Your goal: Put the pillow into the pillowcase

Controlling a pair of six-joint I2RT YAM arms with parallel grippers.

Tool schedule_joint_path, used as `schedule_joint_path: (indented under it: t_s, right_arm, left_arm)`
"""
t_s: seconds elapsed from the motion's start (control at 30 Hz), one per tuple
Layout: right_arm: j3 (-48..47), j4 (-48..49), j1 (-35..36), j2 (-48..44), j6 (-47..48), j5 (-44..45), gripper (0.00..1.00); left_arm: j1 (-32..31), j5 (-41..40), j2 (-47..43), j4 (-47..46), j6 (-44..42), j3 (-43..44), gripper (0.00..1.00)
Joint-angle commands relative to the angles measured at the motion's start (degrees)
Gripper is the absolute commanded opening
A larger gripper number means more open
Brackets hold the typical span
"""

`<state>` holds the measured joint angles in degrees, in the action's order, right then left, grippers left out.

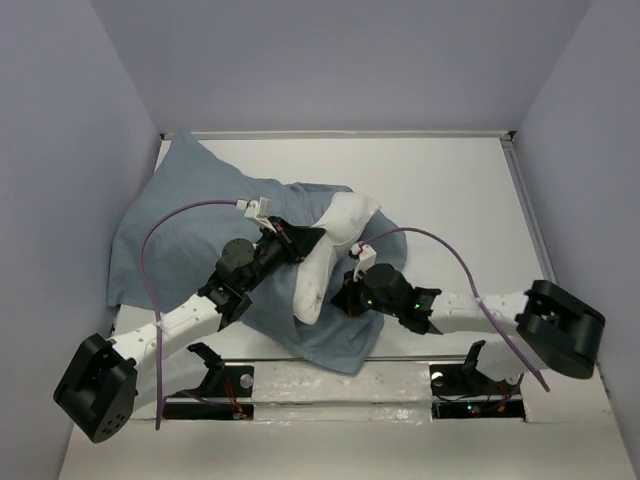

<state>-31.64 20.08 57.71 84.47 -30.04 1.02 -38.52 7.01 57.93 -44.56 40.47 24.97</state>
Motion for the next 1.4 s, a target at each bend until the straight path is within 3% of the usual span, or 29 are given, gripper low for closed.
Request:
schedule_joint_path:
  t_s: [0.0,0.13,0.17,0.3,0.4,0.5,0.63,0.73,0.77,0.83,0.87,0.9,0.97,1.1,1.37]
  right_arm:
    - [5.9,-2.4,0.8,-14.4,-4.1,10.9,0.00]
    - [12.4,-11.3,0.8,-34.6,-5.0,15.5,0.00]
    - [13.7,-13.1,0.8,-42.8,-4.9,15.6,0.00]
    - [13.5,-23.2,0.8,-61.4,-2.8,13.1,0.00]
    - [10.7,-26.7,0.8,-70.5,-0.7,10.0,0.00]
    - [7.3,-33.1,0.8,-73.4,1.6,8.2,0.00]
    - [6.7,-34.1,0.8,-76.7,2.2,7.3,0.00]
    - [5.6,-34.9,0.8,-71.8,2.8,12.0,0.00]
    - [5.1,-34.2,0.8,-63.0,3.2,11.7,0.04]
    - [2.6,-31.9,0.8,-51.7,4.9,10.5,0.21]
    - [-1.2,-30.9,0.8,-40.7,5.5,10.8,0.34]
    - [-2.8,-30.9,0.8,-35.9,6.5,11.1,0.34]
    - [-6.4,-26.6,0.8,-28.5,10.4,11.6,0.60]
    - [-11.8,-21.3,0.8,-15.6,16.7,13.6,0.63]
    - [-14.9,-17.6,0.8,-9.1,21.9,13.7,0.61]
  left_arm:
    - [-0.2,-3.6,-2.2,-3.6,-5.5,3.3,0.00]
    - [0.1,-13.8,1.8,3.3,-13.6,6.6,0.00]
    - [0.2,-15.0,2.8,3.5,-14.6,6.6,0.00]
    - [0.8,-17.1,8.6,1.4,-17.1,5.7,0.00]
    - [1.1,-18.2,13.9,0.0,-18.2,6.7,0.00]
    - [1.5,-19.1,16.2,-0.6,-19.1,7.7,0.00]
    - [2.7,-23.2,17.0,2.2,-21.0,9.3,0.00]
    - [3.2,-16.5,16.2,-1.1,-17.8,6.9,0.00]
    - [3.2,-14.5,15.8,-2.5,-16.4,6.1,0.00]
    - [3.2,-10.3,14.8,-5.7,-12.3,4.0,0.00]
    - [3.2,-9.2,14.4,-6.8,-10.4,3.2,0.00]
    - [3.3,-8.6,14.1,-6.9,-10.4,3.2,0.00]
    - [3.3,-7.3,13.0,-7.6,-8.9,2.5,0.00]
    - [3.4,-5.0,11.7,-8.0,-7.9,1.4,0.00]
    - [3.3,-2.3,9.8,-10.3,-5.5,-0.9,0.00]
